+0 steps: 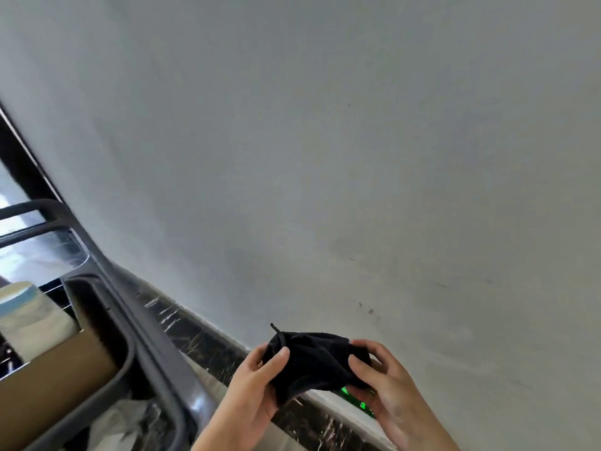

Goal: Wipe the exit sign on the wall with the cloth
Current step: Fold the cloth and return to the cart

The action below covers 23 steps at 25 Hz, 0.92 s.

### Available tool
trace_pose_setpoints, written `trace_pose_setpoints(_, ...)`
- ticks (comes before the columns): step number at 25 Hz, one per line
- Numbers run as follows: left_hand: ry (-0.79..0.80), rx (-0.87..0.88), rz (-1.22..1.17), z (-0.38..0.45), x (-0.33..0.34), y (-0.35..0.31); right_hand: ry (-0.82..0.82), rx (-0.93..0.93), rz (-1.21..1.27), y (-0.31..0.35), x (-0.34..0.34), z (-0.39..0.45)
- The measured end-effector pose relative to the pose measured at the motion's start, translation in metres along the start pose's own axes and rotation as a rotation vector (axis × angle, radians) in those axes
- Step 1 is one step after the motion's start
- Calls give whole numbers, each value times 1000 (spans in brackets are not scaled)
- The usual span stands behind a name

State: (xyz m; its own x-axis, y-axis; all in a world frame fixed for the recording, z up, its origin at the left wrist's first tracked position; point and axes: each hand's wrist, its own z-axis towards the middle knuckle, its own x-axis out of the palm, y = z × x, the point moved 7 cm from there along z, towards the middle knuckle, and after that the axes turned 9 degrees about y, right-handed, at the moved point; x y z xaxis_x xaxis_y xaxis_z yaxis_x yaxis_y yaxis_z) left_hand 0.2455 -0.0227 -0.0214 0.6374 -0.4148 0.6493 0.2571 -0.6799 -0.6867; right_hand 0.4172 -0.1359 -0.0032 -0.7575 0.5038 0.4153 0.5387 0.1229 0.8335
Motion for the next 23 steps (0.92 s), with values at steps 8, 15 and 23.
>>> trace_pose_setpoints(8, -324, 312, -98, -60, -107, -87, 331, 51, -117, -25, 145, 80)
trace_pose_setpoints(15, -571, 379, -252, -101, -198, -108, 436, 95, -308, -86, 248, 141)
trace_pose_setpoints(23, -702, 227, -350, -69, -242, -75, 304, 137, -354, -139, 240, 192)
